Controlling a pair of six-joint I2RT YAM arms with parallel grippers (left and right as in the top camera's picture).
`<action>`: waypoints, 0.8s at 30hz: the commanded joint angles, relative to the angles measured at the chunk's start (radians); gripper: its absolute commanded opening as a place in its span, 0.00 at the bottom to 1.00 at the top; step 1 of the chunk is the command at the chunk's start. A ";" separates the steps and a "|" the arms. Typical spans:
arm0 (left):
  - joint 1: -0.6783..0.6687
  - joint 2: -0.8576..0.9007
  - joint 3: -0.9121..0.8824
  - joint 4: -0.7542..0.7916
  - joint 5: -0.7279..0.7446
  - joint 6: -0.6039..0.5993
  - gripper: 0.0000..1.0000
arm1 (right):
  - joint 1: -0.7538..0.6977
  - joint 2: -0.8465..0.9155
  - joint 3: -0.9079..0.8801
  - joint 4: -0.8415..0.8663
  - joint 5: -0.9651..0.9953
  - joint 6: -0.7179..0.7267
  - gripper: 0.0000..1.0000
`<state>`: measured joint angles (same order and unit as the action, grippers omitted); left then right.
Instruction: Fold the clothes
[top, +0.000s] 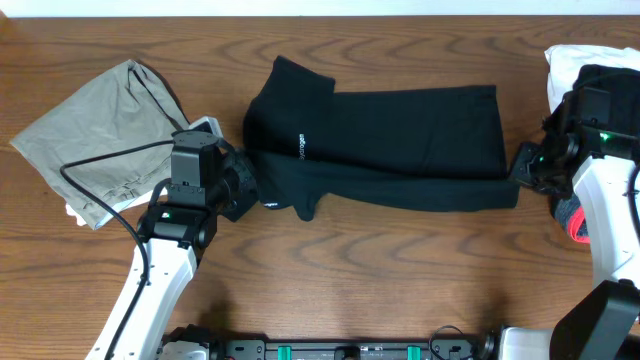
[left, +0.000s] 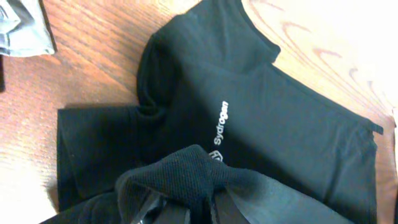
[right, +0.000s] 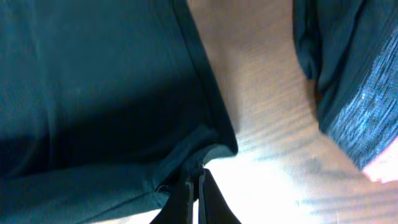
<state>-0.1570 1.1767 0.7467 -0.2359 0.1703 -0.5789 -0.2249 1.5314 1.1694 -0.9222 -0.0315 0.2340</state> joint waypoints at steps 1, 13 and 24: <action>0.010 0.032 0.023 0.017 -0.056 0.008 0.06 | -0.011 0.000 0.010 0.029 0.021 0.023 0.01; 0.010 0.167 0.023 0.164 -0.056 0.009 0.06 | -0.011 0.040 0.010 0.124 0.028 0.032 0.01; 0.010 0.306 0.023 0.285 -0.056 0.009 0.06 | -0.011 0.199 0.010 0.245 0.027 0.035 0.01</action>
<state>-0.1570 1.4494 0.7467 0.0280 0.1413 -0.5789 -0.2249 1.7035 1.1694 -0.6975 -0.0250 0.2539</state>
